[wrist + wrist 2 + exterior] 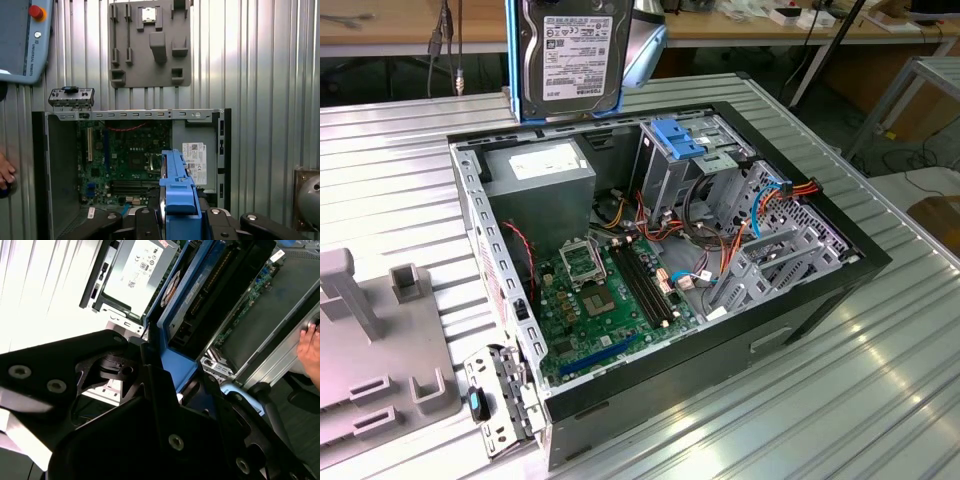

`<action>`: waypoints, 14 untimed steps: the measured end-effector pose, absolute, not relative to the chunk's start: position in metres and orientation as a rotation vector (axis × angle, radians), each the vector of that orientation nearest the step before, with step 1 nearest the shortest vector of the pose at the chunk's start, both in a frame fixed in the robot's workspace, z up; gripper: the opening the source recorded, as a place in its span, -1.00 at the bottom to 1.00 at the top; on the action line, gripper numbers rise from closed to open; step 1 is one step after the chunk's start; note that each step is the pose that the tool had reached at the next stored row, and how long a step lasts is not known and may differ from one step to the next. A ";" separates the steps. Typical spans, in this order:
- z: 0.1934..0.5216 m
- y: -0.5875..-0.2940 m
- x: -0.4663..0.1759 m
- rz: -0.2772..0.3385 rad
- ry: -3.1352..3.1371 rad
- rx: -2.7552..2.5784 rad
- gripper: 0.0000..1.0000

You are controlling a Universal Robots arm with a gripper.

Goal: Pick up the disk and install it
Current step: 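Insert the disk into the insertion slot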

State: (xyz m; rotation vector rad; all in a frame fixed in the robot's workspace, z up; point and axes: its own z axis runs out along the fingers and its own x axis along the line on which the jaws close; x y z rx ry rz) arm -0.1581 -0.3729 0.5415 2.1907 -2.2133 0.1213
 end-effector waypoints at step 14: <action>0.541 -0.390 -0.152 0.123 -2.213 2.190 -0.25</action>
